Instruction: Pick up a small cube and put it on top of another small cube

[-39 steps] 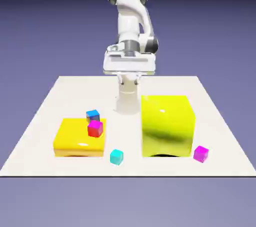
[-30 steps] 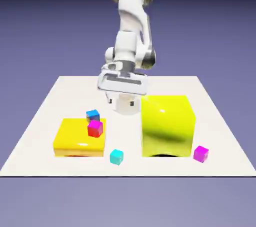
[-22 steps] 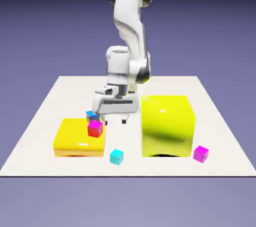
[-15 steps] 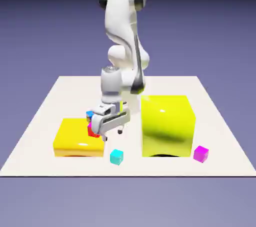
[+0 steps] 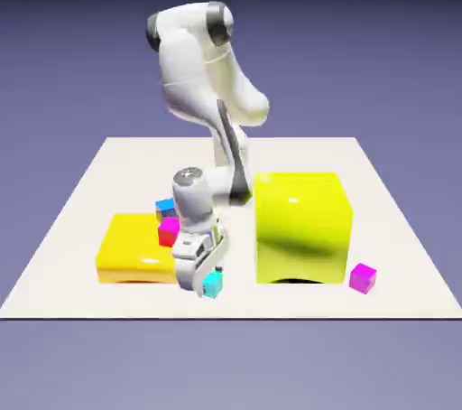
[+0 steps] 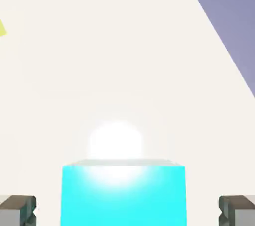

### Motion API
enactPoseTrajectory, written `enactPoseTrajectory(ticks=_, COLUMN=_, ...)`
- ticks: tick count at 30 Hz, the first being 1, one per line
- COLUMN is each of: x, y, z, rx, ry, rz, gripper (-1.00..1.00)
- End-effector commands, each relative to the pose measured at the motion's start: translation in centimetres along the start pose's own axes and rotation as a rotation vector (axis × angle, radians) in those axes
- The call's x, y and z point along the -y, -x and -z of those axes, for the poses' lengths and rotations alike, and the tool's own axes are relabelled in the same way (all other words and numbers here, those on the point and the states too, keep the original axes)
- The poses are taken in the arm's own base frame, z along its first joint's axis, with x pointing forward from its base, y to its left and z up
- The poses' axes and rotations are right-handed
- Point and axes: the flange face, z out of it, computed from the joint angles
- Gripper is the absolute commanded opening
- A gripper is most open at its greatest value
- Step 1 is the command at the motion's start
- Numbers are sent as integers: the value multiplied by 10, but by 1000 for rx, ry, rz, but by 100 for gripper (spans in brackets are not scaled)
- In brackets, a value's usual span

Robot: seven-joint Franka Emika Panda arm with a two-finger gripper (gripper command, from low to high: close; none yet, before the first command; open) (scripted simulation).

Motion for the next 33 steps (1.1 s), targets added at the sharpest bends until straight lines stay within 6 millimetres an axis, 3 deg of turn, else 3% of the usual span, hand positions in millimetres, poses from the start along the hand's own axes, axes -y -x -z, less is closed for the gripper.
enactPoseTrajectory(ticks=1, x=0, y=0, z=0, rx=0, ry=0, rz=0, gripper=-100)
enactPoseTrajectory(ticks=8, x=2, y=-3, z=69, rx=0, ry=0, rz=0, gripper=-100)
enactPoseTrajectory(ticks=10, x=2, y=-2, z=70, rx=0, ry=0, rz=0, gripper=-100)
enactPoseTrajectory(ticks=27, x=-2, y=-83, z=6, rx=276, ry=-27, rz=-62, gripper=-100)
enactPoseTrajectory(ticks=33, x=28, y=-107, z=24, rx=372, ry=100, rz=118, gripper=-100)
